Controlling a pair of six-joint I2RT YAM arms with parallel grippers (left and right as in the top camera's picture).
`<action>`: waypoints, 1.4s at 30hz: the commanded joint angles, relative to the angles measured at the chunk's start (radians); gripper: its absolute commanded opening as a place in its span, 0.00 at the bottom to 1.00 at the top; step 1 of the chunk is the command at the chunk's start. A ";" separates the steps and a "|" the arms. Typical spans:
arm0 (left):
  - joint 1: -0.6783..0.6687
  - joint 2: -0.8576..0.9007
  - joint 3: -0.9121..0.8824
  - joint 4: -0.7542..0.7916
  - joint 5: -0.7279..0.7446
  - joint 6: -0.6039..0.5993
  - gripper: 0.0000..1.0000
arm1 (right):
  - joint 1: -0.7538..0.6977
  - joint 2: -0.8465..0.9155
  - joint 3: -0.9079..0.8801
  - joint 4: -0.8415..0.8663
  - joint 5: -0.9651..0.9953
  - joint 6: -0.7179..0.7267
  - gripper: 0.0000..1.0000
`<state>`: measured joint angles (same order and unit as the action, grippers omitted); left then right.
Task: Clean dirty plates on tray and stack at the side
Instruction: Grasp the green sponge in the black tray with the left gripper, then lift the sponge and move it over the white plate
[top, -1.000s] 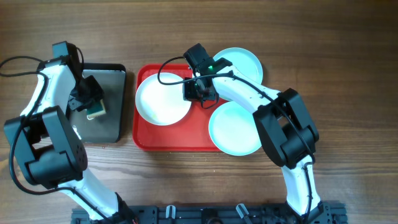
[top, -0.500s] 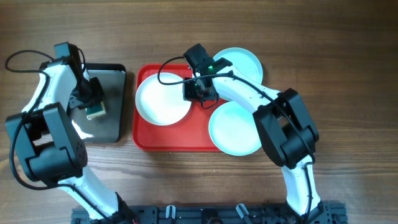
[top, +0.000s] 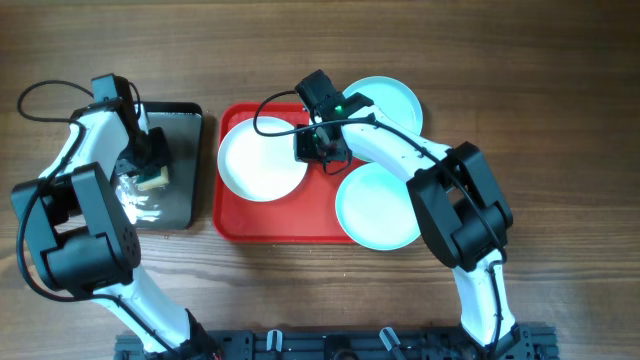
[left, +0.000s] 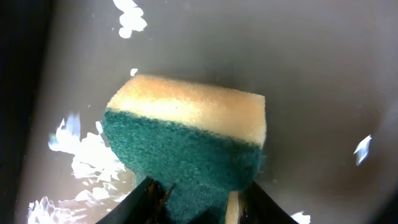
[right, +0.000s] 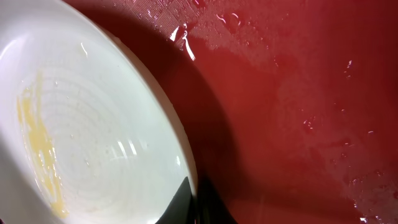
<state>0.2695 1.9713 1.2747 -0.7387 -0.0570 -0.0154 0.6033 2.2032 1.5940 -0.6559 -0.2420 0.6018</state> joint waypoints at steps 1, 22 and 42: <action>0.008 0.043 -0.045 -0.006 0.016 0.008 0.19 | 0.005 0.025 0.016 0.012 0.004 0.004 0.05; 0.008 -0.055 0.043 -0.094 0.031 -0.045 0.36 | 0.005 0.025 0.016 0.012 0.004 0.003 0.05; 0.009 -0.058 0.051 -0.135 0.031 -0.044 0.28 | 0.005 0.025 0.016 0.012 0.004 0.003 0.05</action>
<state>0.2771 1.9369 1.3437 -0.8894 -0.0380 -0.0578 0.6033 2.2044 1.5940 -0.6529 -0.2413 0.6018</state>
